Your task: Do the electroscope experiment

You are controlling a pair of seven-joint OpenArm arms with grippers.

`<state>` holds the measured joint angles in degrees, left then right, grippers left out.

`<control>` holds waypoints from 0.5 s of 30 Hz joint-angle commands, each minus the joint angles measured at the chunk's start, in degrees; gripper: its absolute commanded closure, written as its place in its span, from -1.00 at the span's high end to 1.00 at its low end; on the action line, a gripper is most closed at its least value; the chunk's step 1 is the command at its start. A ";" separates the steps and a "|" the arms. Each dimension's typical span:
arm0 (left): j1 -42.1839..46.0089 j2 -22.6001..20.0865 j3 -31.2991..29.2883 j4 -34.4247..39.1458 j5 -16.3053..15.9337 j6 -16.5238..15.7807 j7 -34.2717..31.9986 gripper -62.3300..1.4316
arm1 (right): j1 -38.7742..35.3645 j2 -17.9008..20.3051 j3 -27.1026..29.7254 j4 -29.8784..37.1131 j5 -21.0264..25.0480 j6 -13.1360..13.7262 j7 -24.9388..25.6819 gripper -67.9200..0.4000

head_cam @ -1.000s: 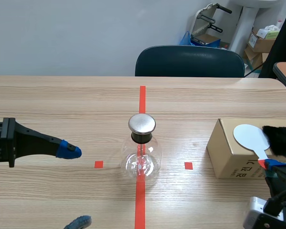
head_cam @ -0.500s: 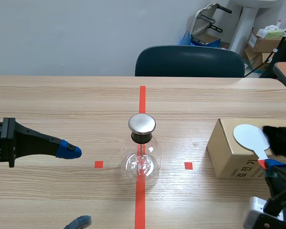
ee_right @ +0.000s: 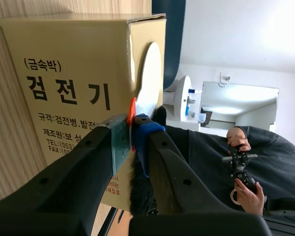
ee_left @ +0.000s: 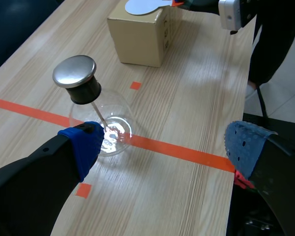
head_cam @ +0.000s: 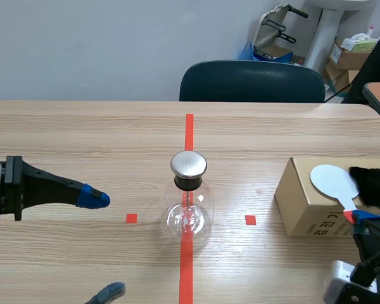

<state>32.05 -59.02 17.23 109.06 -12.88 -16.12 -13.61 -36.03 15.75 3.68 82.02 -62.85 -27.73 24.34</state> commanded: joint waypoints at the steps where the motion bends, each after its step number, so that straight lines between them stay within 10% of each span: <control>1: 0.31 0.98 0.00 0.39 -0.52 0.39 -0.15 0.71 | 0.81 0.92 0.85 2.62 0.07 -1.42 -0.92 -0.97; 15: 0.28 2.03 0.02 0.13 0.68 0.37 -2.45 0.68 | 4.22 0.76 -3.76 12.22 -2.32 -2.97 -6.21 -0.97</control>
<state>32.05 -57.17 17.23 108.99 -11.79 -16.08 -15.11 -33.50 15.75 1.08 94.04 -64.69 -30.00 18.41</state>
